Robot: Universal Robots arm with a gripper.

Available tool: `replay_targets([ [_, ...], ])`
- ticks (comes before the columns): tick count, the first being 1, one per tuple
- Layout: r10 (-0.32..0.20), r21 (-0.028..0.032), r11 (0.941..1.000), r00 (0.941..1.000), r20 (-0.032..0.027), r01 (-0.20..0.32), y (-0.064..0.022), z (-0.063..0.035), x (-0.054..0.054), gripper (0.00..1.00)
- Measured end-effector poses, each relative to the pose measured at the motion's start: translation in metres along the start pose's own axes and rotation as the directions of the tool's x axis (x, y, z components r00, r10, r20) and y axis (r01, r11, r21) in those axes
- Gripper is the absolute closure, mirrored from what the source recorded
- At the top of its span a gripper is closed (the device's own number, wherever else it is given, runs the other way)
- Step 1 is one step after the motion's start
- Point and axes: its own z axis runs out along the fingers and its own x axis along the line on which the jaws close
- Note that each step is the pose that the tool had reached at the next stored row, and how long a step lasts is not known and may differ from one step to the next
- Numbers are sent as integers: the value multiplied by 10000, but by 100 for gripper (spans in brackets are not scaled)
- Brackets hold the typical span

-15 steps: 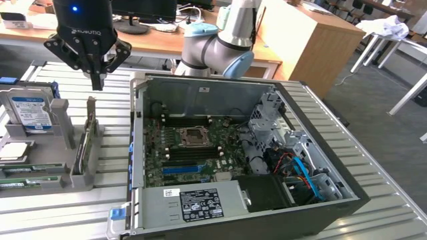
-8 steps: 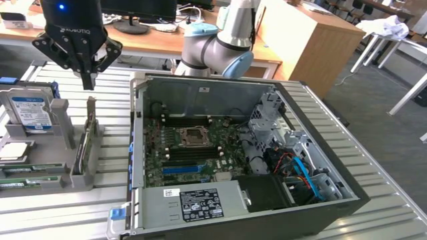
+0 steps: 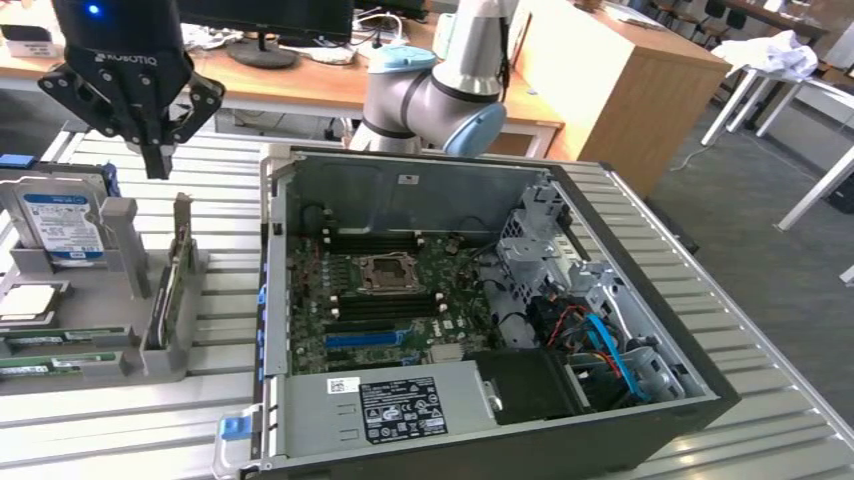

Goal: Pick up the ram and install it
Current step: 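Reach for the ram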

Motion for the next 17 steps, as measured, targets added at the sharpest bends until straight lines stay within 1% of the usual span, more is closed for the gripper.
replay_targets([
  [17, 0, 0, 10000, 10000, 0, 0, -23, -8, 374, 89],
])
